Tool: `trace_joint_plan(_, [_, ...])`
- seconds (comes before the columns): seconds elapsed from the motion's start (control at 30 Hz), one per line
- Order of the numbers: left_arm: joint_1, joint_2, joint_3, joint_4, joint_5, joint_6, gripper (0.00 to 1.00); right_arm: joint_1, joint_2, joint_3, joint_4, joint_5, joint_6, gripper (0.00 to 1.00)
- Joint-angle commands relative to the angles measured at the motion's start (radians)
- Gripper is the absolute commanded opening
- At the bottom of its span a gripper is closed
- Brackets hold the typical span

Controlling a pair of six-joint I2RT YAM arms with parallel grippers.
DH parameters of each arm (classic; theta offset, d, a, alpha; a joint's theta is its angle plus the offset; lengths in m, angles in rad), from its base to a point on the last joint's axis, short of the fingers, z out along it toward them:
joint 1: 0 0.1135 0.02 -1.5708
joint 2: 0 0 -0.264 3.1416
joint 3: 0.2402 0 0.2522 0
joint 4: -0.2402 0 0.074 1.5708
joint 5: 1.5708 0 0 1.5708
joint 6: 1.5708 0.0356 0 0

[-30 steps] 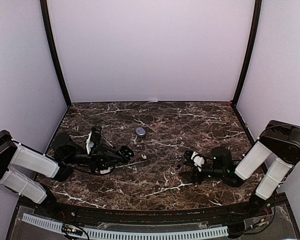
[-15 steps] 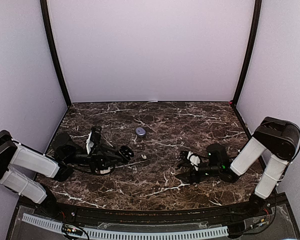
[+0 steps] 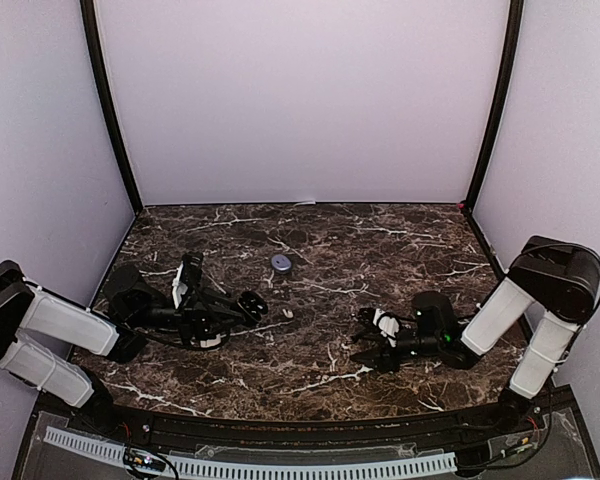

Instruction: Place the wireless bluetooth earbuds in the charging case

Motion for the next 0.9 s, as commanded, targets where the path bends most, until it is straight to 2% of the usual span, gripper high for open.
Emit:
trace_joint_plan(0.0, [-0.001,-0.026,0.001,0.011,0.010,0.019,0.23,0.026,-0.046,-0.063,0.024,0.027,0.046,0.60])
trace_joint_plan(0.23, [-0.001,-0.020,0.007,0.014,0.014,0.016,0.24,0.059,-0.057,-0.096,0.068,0.038,0.073,0.57])
trace_joint_plan(0.47, [-0.001,-0.030,0.006,0.007,0.011,0.017,0.24,0.059,-0.062,-0.110,0.117,0.160,0.075,0.56])
trace_joint_plan(0.67, [-0.001,-0.033,0.003,0.004,0.008,0.021,0.23,0.059,-0.019,-0.154,0.265,0.217,0.106,0.56])
trace_joint_plan(0.87, [-0.001,-0.032,0.007,0.001,0.011,0.023,0.24,0.063,0.038,-0.154,0.320,0.225,0.125,0.56])
